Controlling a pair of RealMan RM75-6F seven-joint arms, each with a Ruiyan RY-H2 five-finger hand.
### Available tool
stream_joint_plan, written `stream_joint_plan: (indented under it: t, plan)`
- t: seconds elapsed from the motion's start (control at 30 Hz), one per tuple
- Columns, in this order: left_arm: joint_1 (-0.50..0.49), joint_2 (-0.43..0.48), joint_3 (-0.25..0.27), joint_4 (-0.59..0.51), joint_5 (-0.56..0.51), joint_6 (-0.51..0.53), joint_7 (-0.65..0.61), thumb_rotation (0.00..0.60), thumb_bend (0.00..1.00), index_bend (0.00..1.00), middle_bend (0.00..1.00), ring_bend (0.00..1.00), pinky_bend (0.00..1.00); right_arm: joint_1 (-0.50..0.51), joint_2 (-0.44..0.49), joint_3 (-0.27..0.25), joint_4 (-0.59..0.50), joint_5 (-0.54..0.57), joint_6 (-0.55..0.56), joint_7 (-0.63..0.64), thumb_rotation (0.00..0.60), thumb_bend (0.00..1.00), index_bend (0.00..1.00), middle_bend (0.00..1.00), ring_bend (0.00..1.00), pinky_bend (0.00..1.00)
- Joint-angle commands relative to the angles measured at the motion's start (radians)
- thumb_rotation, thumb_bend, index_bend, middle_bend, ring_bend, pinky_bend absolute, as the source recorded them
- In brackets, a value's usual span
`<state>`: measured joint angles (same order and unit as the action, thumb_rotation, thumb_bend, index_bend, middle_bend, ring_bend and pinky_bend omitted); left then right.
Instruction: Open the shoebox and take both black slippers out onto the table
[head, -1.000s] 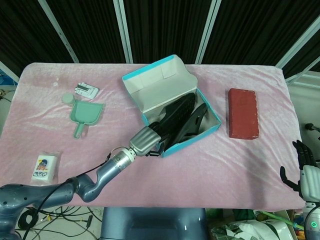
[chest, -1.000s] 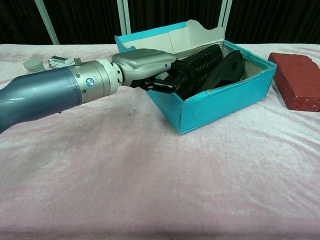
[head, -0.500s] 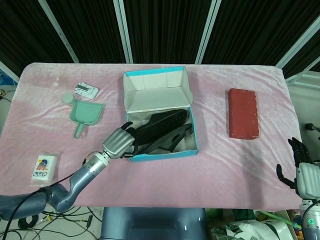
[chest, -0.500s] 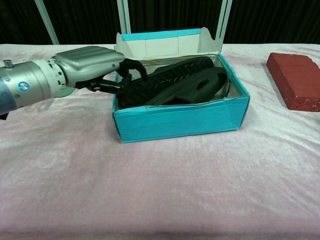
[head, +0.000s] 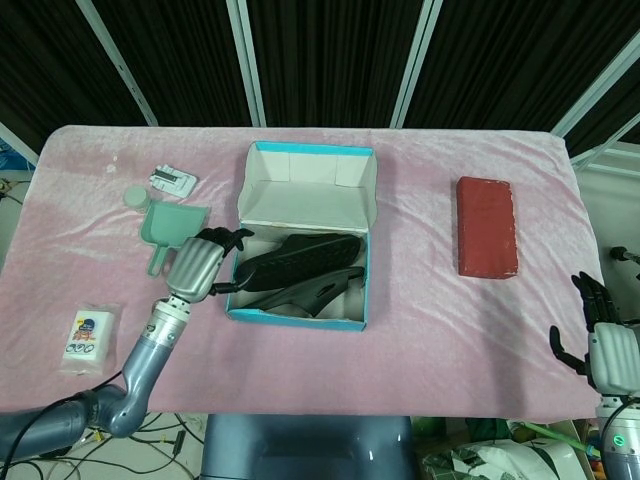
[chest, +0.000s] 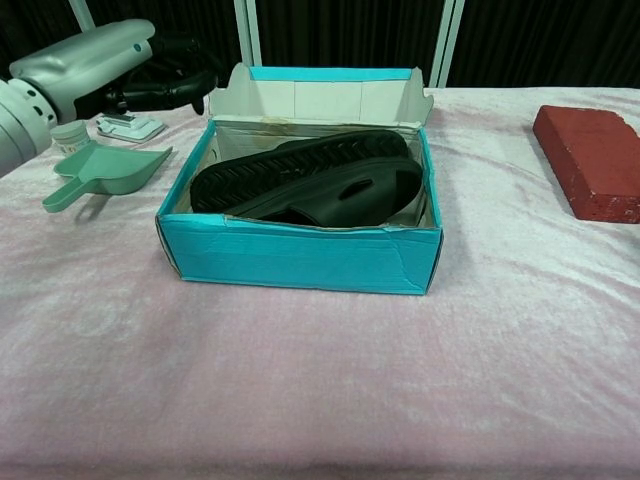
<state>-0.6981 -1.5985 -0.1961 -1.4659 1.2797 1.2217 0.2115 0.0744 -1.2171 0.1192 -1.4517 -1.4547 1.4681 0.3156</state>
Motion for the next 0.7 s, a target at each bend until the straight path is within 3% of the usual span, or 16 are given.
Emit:
stream_joint_plan:
  t: [0.03, 0.1, 0.17, 0.4, 0.6, 0.7]
  plan:
    - [-0.023, -0.068, -0.067, 0.003, -0.101, -0.020, 0.077, 0.199, 0.20, 0.26, 0.40, 0.33, 0.47, -0.005, 0.001, -0.002, 0.004, -0.001, 0.007, 0.006, 0.600, 0.40, 0.00, 0.03, 0.01, 0.21]
    - [-0.049, -0.086, -0.096, -0.005, -0.157, -0.053, 0.127, 0.300, 0.20, 0.26, 0.39, 0.35, 0.47, -0.010, 0.001, -0.003, 0.008, 0.002, 0.011, 0.013, 0.600, 0.40, 0.00, 0.03, 0.01, 0.21]
    - [-0.058, -0.090, -0.105, -0.008, -0.179, -0.063, 0.151, 0.336, 0.20, 0.26, 0.38, 0.35, 0.48, -0.011, 0.001, -0.003, 0.010, 0.002, 0.013, 0.016, 0.600, 0.40, 0.00, 0.03, 0.01, 0.21]
    - [-0.138, -0.136, -0.155, 0.020, -0.301, -0.105, 0.314, 0.344, 0.20, 0.25, 0.33, 0.30, 0.45, -0.019, -0.003, -0.007, 0.020, 0.003, 0.019, 0.028, 0.600, 0.39, 0.00, 0.03, 0.01, 0.21]
    - [-0.195, -0.155, -0.167, 0.040, -0.398, -0.144, 0.427, 0.351, 0.17, 0.23, 0.32, 0.28, 0.42, -0.025, -0.002, -0.008, 0.026, 0.006, 0.024, 0.036, 0.600, 0.38, 0.00, 0.03, 0.01, 0.21]
    - [-0.216, -0.167, -0.168, 0.050, -0.432, -0.147, 0.466, 0.492, 0.17, 0.22, 0.32, 0.28, 0.43, -0.027, -0.002, -0.008, 0.029, 0.008, 0.022, 0.039, 0.600, 0.38, 0.00, 0.03, 0.01, 0.21]
